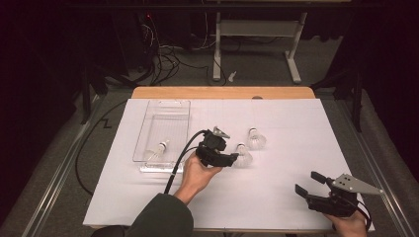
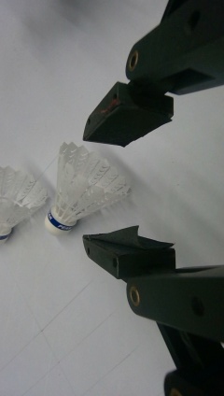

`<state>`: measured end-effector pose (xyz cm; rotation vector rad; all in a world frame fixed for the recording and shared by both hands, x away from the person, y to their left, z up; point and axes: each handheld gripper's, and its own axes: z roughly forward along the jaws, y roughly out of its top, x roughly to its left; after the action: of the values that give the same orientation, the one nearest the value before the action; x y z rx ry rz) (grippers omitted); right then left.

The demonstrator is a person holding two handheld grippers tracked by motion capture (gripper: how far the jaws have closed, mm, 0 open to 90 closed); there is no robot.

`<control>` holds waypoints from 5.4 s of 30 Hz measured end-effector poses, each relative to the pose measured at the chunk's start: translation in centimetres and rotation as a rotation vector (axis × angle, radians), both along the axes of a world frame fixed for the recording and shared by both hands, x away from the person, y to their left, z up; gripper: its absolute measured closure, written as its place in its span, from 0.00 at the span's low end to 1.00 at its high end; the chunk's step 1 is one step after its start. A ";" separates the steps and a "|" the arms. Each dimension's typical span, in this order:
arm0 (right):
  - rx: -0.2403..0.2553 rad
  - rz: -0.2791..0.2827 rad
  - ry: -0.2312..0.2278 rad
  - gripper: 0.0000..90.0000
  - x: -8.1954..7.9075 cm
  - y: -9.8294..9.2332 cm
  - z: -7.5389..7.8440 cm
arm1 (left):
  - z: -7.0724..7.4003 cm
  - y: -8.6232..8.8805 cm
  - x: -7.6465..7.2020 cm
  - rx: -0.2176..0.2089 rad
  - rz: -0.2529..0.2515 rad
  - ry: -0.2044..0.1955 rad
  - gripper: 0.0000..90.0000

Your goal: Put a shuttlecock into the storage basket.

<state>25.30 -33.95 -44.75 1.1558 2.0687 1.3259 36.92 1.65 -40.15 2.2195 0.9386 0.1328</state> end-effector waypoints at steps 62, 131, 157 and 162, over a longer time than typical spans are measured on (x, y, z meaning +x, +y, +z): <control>-0.005 0.007 0.002 0.25 0.0 0.1 0.0 | -3.2 -2.4 2.3 0.144 0.012 0.098 0.78; -0.007 0.004 0.001 0.25 0.0 0.1 0.0 | -2.0 -0.5 1.5 0.116 0.002 0.095 1.00; -0.006 0.004 0.001 0.25 0.0 0.1 0.0 | -0.6 1.2 0.5 0.086 -0.013 0.094 1.00; -0.006 0.003 0.002 0.25 0.0 0.0 0.0 | -0.3 1.4 0.3 0.083 -0.015 0.086 1.00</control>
<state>25.31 -33.91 -44.79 1.1532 2.0750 1.3195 37.24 3.08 -40.46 2.3245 0.9783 0.0703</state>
